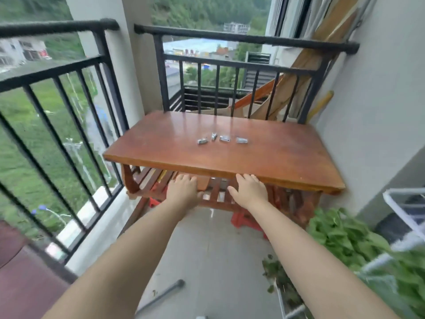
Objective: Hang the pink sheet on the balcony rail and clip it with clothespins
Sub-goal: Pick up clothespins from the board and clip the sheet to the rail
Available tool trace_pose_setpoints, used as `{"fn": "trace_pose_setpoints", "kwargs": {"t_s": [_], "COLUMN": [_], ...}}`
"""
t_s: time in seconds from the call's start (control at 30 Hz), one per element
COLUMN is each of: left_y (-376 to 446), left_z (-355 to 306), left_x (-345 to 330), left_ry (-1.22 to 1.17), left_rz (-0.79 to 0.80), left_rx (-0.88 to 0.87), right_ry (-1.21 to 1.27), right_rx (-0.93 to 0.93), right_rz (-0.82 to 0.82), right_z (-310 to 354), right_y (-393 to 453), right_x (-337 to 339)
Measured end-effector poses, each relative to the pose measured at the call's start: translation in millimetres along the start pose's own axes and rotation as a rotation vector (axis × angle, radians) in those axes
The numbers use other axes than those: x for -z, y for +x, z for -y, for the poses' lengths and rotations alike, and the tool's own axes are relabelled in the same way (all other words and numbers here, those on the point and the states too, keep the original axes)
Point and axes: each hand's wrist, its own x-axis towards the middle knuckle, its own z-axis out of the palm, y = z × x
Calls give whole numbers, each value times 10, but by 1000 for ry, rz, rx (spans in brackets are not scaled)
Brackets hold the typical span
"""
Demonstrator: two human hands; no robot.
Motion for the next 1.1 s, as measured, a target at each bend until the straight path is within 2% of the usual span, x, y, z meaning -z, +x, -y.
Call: {"fn": "trace_pose_setpoints", "kwargs": {"t_s": [0.2,0.37,0.63,0.87,1.1], "left_y": [1591,2744,4521,5295,5667], "left_z": [76,61,212,468,784], "left_x": [41,-216,-683,-1154,-1438], "left_ry": [15,36,7,-39,-97], "left_rz": [-15,65,185,322,387], "left_rx": [-1,-16,121,203,246], "right_ry": [-25,-1,0,-48,-34], "right_rx": [-67,-102,-58,0,-45], "right_rz": [23,104,197,309,371], "right_z": [-349,-622,-1090,-1078,-1021], "right_y": [1587,2731,4604,5579,5939], "right_x": [73,-156,-578,-956,-1318]}}
